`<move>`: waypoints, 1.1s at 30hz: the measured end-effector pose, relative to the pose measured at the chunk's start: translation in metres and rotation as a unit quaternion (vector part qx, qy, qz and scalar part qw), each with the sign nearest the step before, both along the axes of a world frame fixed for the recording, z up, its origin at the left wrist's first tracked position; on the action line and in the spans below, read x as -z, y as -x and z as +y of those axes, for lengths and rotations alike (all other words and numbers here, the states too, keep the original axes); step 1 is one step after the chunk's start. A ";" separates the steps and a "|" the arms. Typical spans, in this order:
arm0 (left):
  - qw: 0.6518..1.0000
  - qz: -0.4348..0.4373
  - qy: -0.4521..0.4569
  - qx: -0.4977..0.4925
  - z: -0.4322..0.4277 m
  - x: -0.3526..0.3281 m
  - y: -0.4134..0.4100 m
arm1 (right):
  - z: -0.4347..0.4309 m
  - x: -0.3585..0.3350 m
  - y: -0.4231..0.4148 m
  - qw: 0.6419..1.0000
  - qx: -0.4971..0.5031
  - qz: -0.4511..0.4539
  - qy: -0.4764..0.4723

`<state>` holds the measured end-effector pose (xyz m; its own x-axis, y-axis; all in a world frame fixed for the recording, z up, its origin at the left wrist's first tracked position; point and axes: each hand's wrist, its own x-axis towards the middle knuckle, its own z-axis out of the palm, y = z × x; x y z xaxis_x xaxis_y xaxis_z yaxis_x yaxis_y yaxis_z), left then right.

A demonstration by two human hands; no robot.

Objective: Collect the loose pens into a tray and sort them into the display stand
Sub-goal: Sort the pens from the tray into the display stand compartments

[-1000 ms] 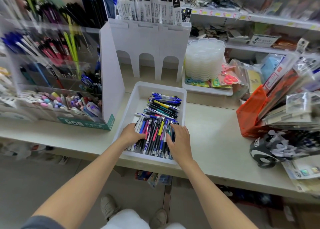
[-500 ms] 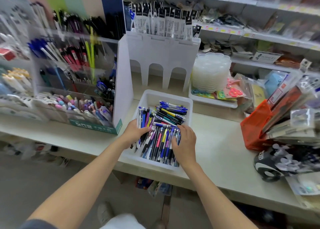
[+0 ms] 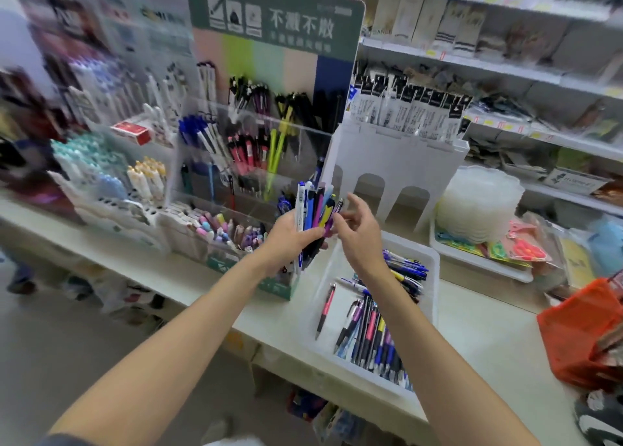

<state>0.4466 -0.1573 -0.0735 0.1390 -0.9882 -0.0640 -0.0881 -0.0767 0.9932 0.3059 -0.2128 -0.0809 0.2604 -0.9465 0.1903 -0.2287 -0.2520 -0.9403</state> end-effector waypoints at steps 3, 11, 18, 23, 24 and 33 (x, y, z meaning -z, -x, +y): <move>1.000 0.004 0.015 -0.023 -0.004 -0.009 -0.042 | -0.004 -0.019 -0.040 1.000 0.006 -0.021 0.020; 0.997 -0.011 0.039 -0.064 -0.024 -0.027 -0.156 | -0.020 -0.053 -0.149 0.996 0.016 -0.029 0.086; 0.998 -0.001 0.055 -0.039 -0.047 -0.049 -0.219 | -0.075 -0.124 -0.194 0.930 0.170 -0.057 0.322; 0.997 0.015 0.074 -0.018 -0.065 -0.058 -0.232 | -0.119 -0.135 -0.206 0.880 0.227 0.137 0.393; 0.997 0.028 0.074 -0.018 -0.067 -0.060 -0.235 | -0.125 -0.130 -0.208 0.870 0.223 0.202 0.390; 0.991 0.109 0.079 -0.007 -0.086 -0.071 -0.240 | -0.122 -0.126 -0.205 0.853 0.192 0.292 0.388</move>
<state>0.6870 -0.2432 -0.0023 0.1532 -0.9862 0.0622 0.1292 0.0824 0.9882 0.5106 -0.3346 0.0450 0.2247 -0.6323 0.7414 -0.8068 -0.5474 -0.2224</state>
